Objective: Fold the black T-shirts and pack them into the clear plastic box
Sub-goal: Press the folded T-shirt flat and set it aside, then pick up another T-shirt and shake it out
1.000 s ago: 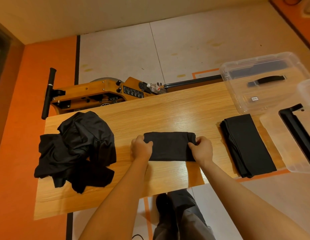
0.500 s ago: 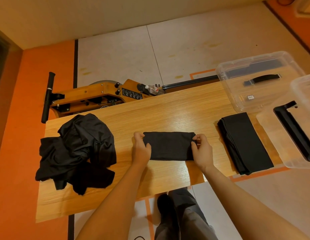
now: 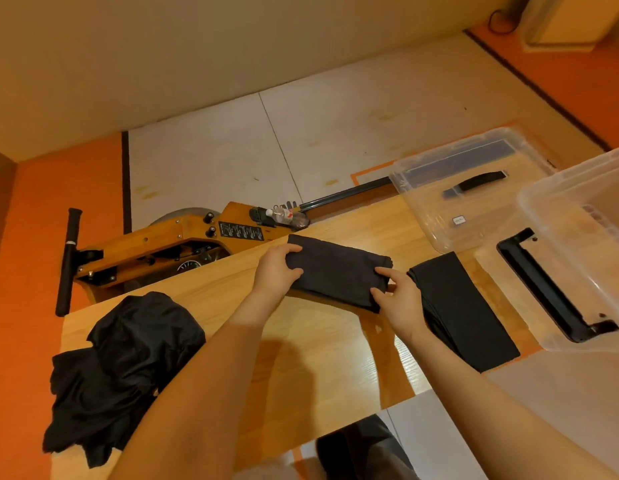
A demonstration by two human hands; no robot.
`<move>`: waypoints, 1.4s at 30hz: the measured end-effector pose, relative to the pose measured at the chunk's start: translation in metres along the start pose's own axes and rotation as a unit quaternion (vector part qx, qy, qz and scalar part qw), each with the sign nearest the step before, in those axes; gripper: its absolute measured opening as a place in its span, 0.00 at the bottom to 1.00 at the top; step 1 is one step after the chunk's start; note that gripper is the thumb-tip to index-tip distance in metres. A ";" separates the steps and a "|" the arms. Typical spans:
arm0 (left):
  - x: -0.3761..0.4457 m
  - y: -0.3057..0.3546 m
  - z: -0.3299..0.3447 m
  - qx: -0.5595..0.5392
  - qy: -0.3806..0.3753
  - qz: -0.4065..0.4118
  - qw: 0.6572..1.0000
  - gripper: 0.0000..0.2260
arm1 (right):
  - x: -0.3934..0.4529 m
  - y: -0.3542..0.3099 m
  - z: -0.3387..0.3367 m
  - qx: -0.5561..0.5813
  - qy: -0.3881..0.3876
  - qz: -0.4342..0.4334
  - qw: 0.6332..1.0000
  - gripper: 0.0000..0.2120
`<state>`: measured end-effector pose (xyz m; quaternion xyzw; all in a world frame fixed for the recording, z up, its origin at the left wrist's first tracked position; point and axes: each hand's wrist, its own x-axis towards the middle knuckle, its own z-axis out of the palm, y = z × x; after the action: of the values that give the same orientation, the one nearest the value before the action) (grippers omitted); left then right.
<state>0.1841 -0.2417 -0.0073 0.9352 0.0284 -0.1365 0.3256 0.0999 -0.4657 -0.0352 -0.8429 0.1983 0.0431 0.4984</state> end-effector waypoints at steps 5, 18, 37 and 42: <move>0.068 0.057 -0.003 0.083 -0.035 0.083 0.993 0.23 | 0.029 -0.013 -0.007 0.037 0.070 0.029 0.996 0.23; 0.162 0.127 0.055 0.214 -0.128 0.234 0.940 0.23 | 0.065 -0.011 0.002 0.048 0.200 0.161 0.965 0.23; 0.206 0.127 0.097 0.182 -0.210 0.280 0.919 0.20 | 0.071 -0.011 0.012 -0.014 0.247 0.306 0.919 0.23; 0.209 0.123 0.099 0.167 -0.209 0.282 0.921 0.20 | 0.067 -0.011 0.017 -0.036 0.234 0.295 0.926 0.24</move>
<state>0.3786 -0.4064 -0.0646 0.8954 -0.3286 -0.2346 0.1879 0.1678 -0.4655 -0.0526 -0.7496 0.5474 -0.0030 0.3721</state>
